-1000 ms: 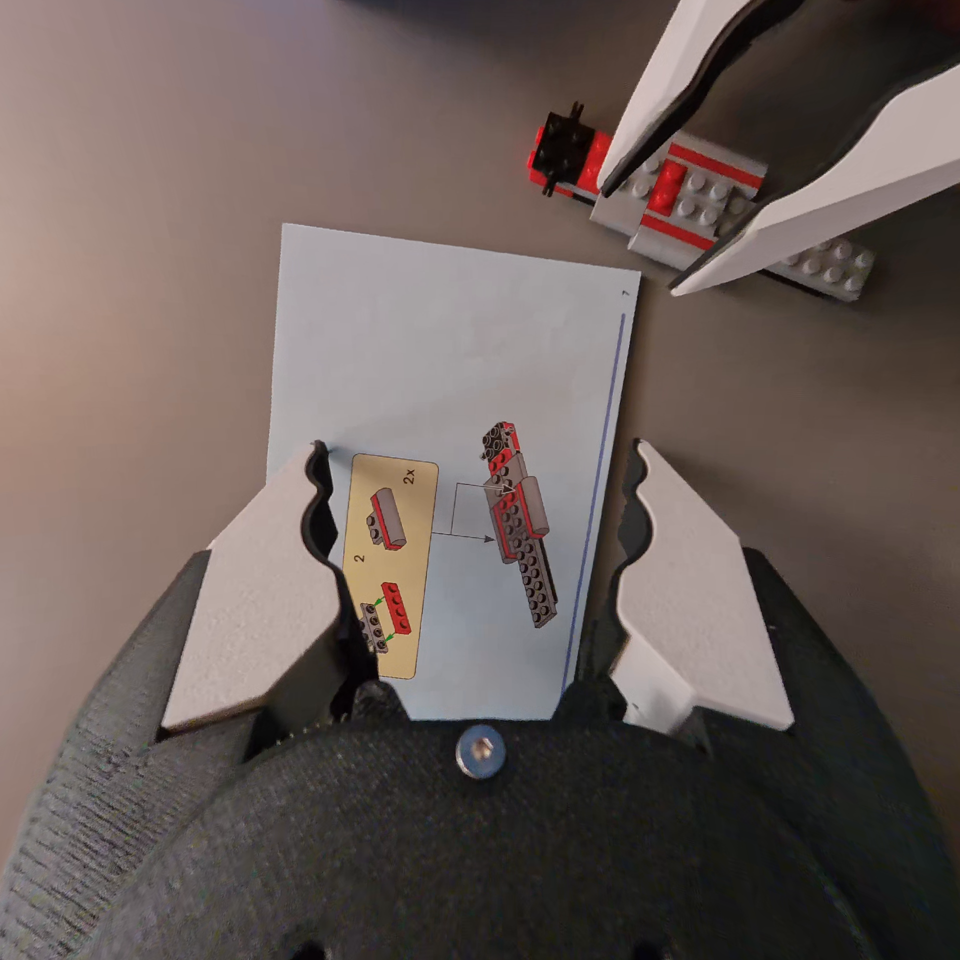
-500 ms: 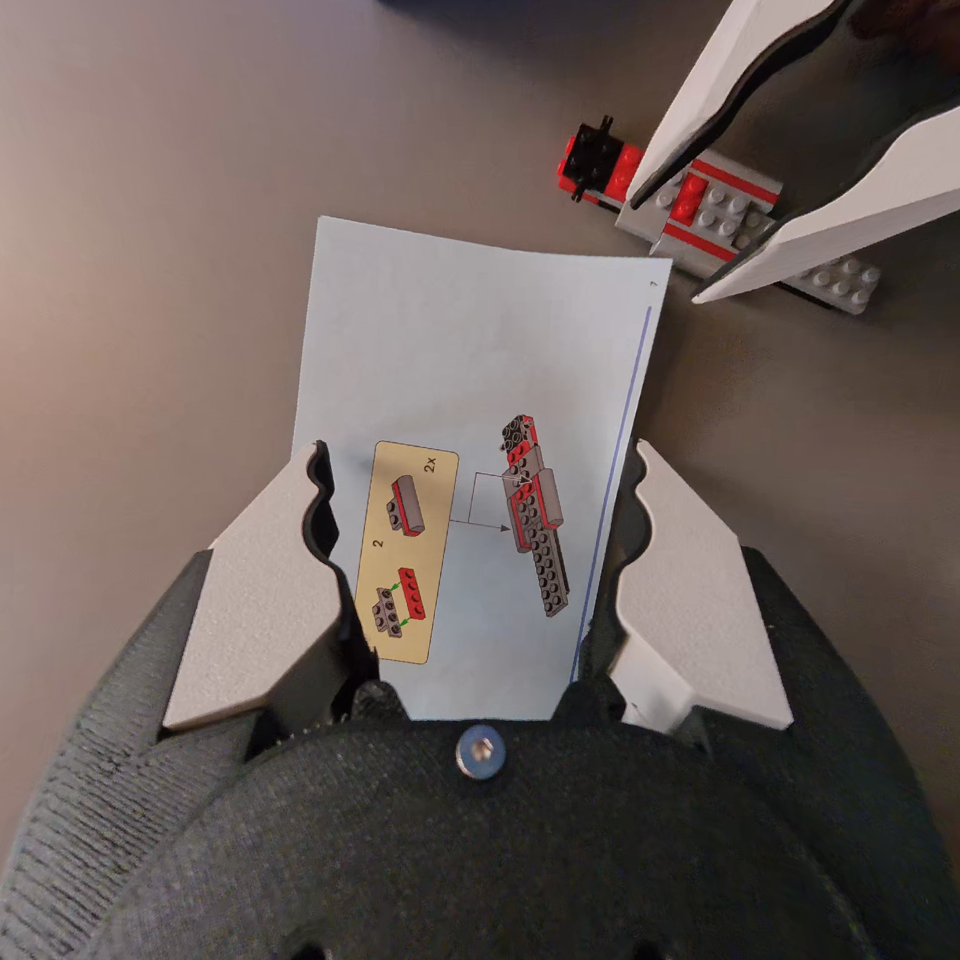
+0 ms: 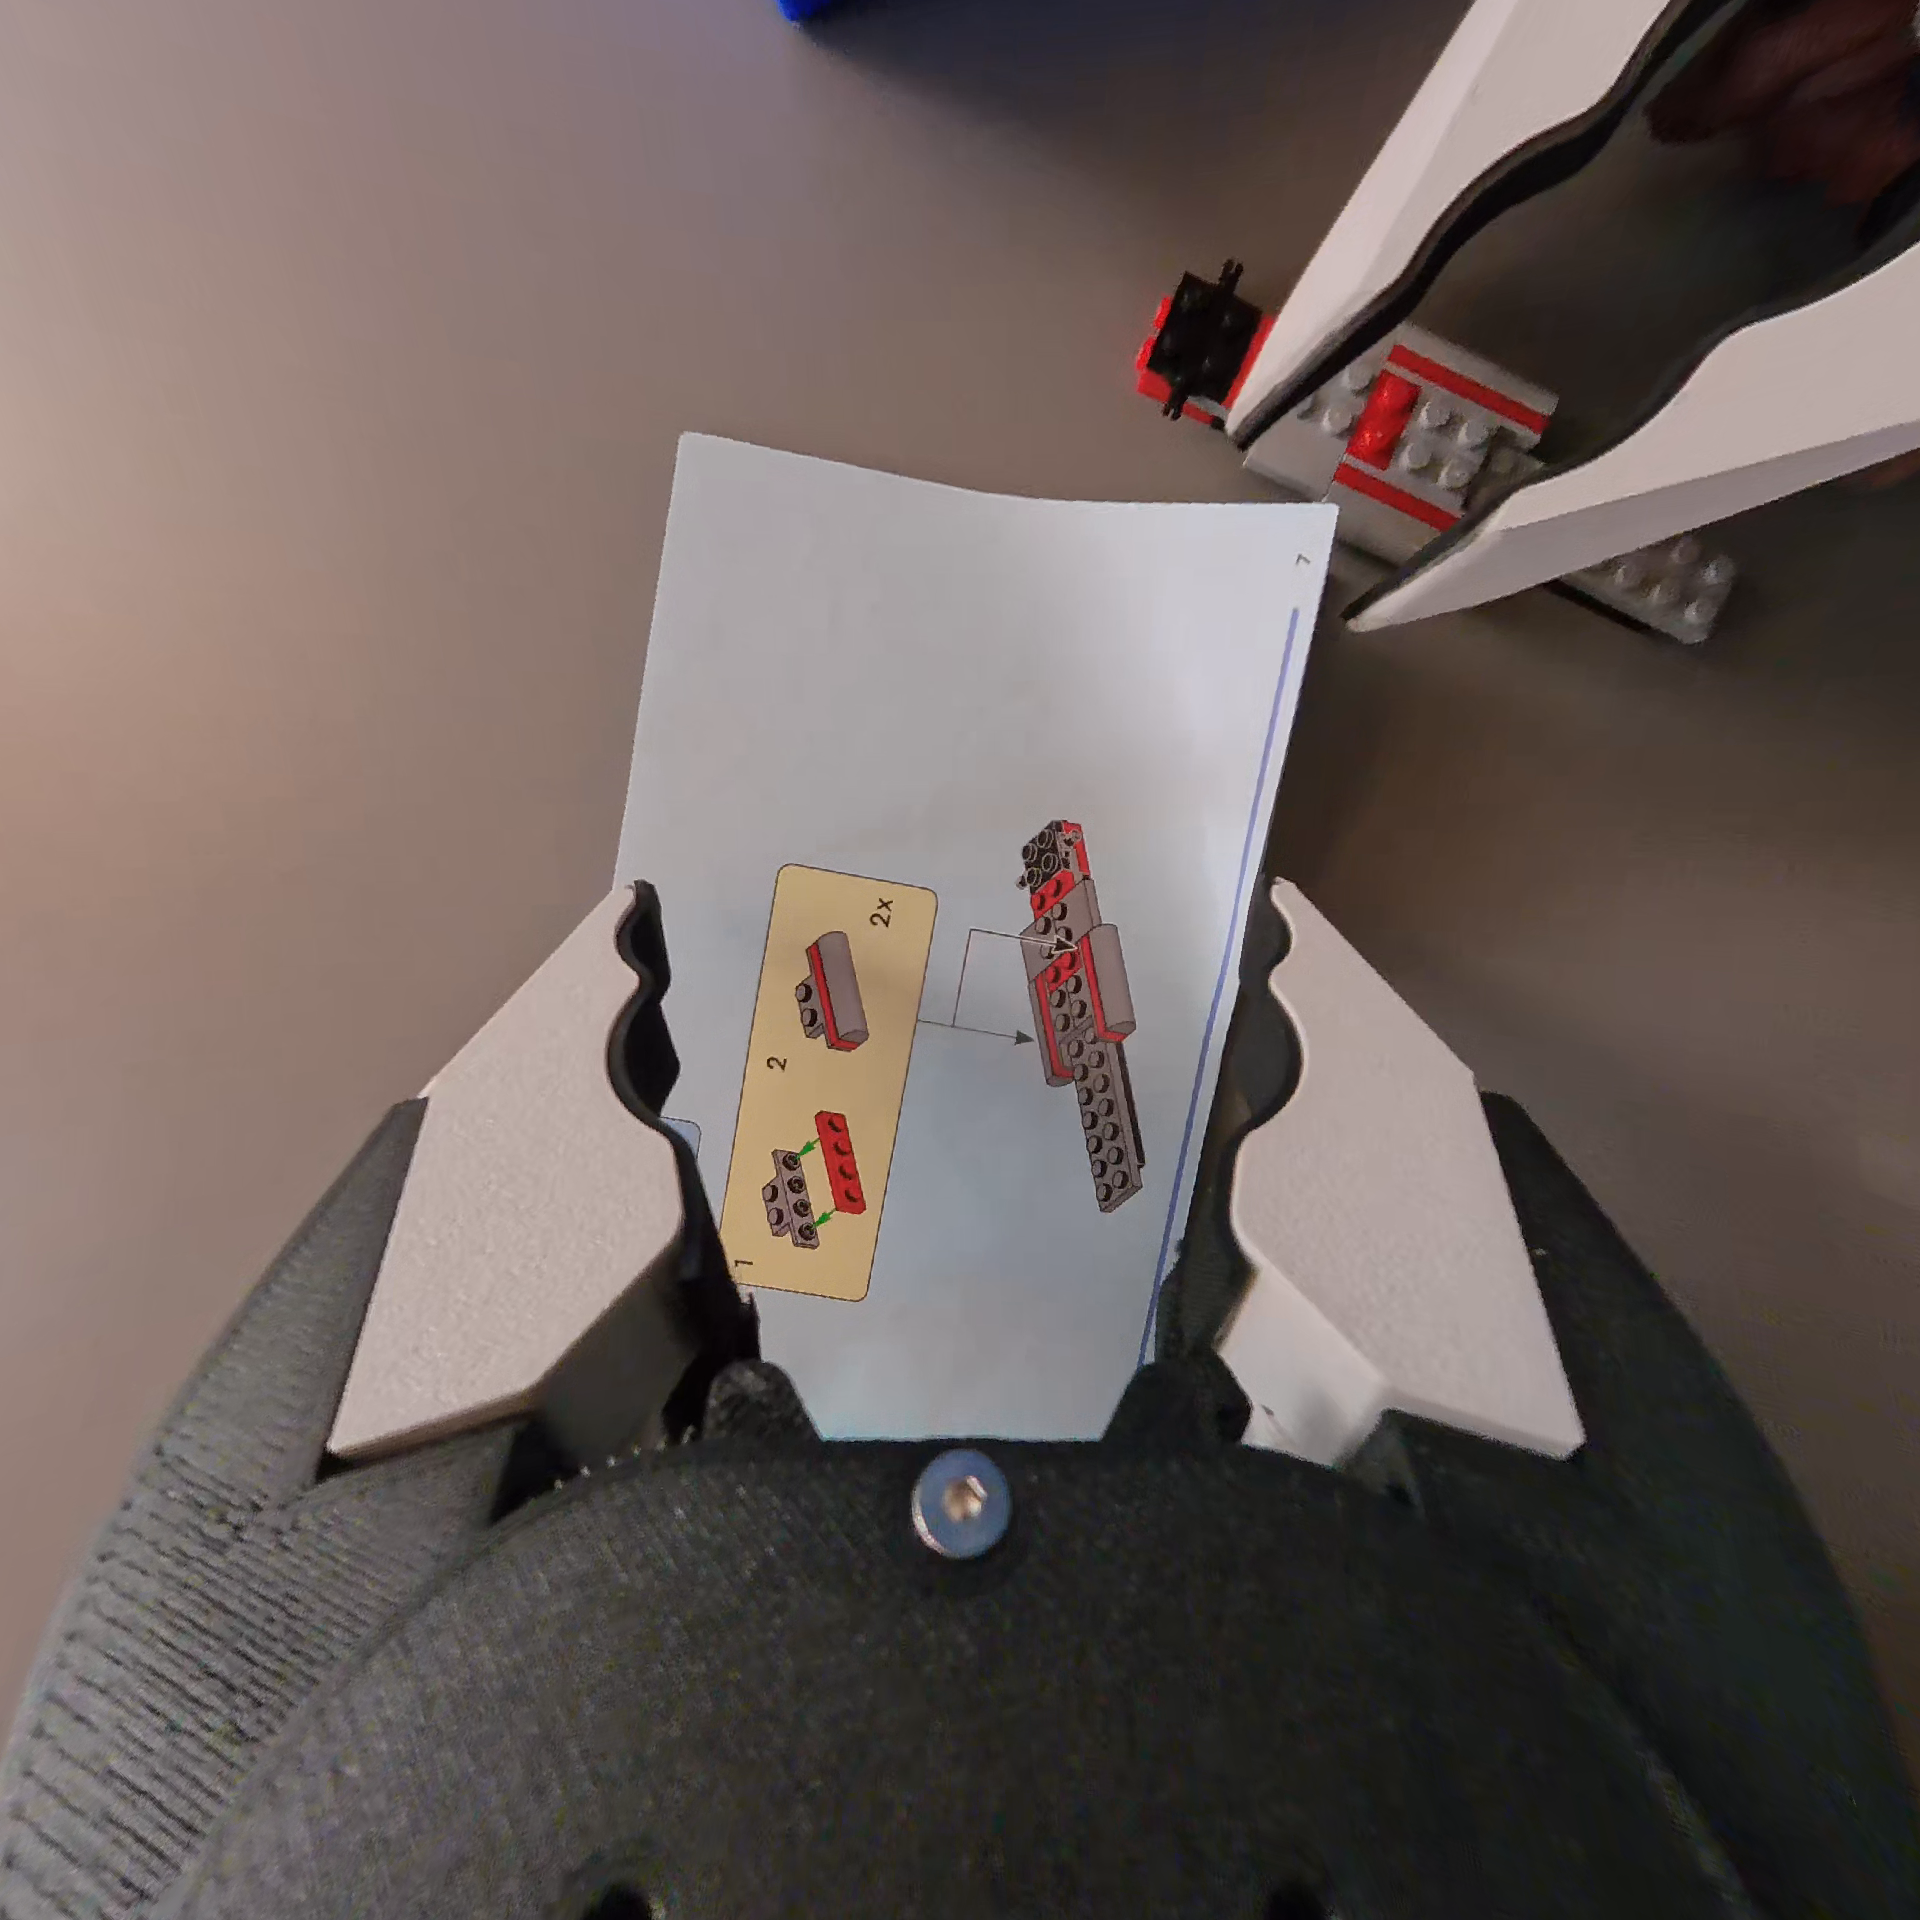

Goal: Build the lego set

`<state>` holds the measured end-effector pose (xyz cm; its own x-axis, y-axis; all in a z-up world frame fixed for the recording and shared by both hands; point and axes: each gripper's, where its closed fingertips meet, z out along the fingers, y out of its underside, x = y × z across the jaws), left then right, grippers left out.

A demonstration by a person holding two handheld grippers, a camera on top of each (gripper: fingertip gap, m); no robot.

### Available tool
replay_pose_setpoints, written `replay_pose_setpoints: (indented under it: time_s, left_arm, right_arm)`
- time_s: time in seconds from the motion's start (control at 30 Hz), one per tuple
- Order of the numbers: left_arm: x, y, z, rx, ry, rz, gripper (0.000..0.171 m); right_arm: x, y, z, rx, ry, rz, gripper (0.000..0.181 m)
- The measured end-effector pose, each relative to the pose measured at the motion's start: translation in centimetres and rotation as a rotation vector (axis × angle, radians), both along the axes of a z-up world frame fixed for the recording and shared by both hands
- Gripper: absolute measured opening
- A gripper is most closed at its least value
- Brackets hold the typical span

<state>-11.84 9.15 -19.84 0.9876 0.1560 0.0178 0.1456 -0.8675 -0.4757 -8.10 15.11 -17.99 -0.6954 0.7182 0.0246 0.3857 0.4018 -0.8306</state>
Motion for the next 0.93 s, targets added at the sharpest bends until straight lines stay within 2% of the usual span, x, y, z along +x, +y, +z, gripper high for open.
replay_pose_setpoints:
  time_s: [0.93]
  left_arm:
    - [-0.5, -0.6, 1.0, 0.017, 0.007, 0.028, 0.108]
  right_arm:
    - [-3.4, 0.0, -0.4, 0.072, 0.029, -0.125, 0.035]
